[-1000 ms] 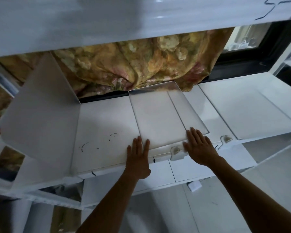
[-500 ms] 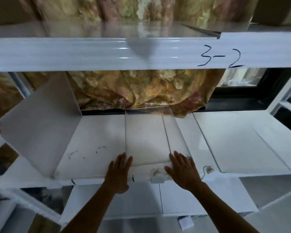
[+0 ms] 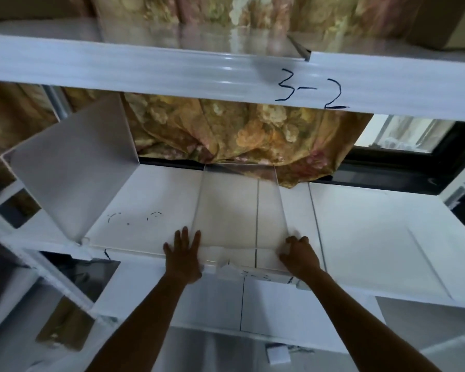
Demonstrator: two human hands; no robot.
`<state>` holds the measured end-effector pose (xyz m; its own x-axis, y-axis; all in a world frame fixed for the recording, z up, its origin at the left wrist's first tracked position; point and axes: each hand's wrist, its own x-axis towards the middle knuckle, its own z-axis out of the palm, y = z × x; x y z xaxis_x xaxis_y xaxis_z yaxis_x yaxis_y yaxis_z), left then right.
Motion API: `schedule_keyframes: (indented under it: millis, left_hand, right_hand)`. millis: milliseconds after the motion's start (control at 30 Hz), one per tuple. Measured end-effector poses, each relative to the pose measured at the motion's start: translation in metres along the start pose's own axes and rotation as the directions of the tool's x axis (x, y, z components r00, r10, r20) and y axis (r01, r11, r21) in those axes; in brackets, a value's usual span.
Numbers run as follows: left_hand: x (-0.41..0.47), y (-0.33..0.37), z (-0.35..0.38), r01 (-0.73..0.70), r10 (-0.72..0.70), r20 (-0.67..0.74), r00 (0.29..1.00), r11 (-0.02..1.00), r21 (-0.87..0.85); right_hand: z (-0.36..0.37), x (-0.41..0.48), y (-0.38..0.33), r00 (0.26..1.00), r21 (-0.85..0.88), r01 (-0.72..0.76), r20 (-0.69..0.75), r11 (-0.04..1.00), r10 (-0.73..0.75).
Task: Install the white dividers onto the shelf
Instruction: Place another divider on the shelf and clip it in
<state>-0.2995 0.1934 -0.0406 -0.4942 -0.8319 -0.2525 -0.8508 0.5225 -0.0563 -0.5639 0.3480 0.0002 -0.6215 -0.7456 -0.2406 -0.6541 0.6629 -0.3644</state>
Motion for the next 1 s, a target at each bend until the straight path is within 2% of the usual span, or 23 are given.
schedule_keyframes:
  millis: [67, 167, 267, 367, 467, 633, 833, 933, 1000]
  left_hand:
    - [0.000, 0.001, -0.001, -0.002, 0.002, 0.007, 1.000, 1.000, 0.001]
    - [-0.003, 0.000, -0.003, -0.008, 0.008, 0.041, 0.999, 1.000, 0.008]
    - [-0.006, 0.000, -0.001, -0.019, 0.019, 0.070, 0.997, 1.000, 0.004]
    - [-0.011, -0.006, 0.000, -0.046, 0.046, 0.073, 0.996, 0.999, -0.007]
    - [-0.013, -0.014, 0.000, -0.087, 0.089, 0.078, 0.993, 0.996, -0.027]
    - [-0.017, -0.024, -0.004, -0.134, 0.139, 0.069, 0.988, 0.988, -0.072]
    - [-0.035, -0.034, -0.012, -0.160, 0.165, -0.009, 0.986, 0.940, -0.300]
    - [-0.049, -0.032, -0.026, -0.104, 0.143, 0.049, 0.989, 0.879, -0.466]
    - [-0.058, -0.024, -0.042, -0.062, 0.135, 0.081, 0.988, 0.809, -0.584]
  right_hand:
    - [0.000, 0.008, 0.002, 0.995, 0.193, -0.101, 0.018, 0.976, 0.100]
    - [-0.002, 0.016, 0.003, 0.971, 0.515, -0.232, 0.070, 0.825, 0.229]
    - [-0.004, 0.013, 0.000, 0.954, 0.665, -0.281, 0.115, 0.692, 0.277]
    - [-0.011, 0.004, -0.001, 0.921, 0.813, -0.343, 0.192, 0.470, 0.340]
    - [-0.020, -0.006, 0.001, 0.904, 0.873, -0.363, 0.246, 0.325, 0.349]
    - [-0.041, -0.023, -0.015, 0.938, 0.907, -0.280, 0.189, 0.315, 0.291]
    - [-0.067, -0.048, -0.066, 0.993, 0.959, -0.100, 0.082, 0.264, 0.081]
    - [-0.075, -0.063, -0.096, 0.998, 0.944, -0.043, 0.054, 0.328, -0.024]
    - [-0.078, -0.072, -0.113, 0.997, 0.903, -0.021, 0.053, 0.430, -0.064]
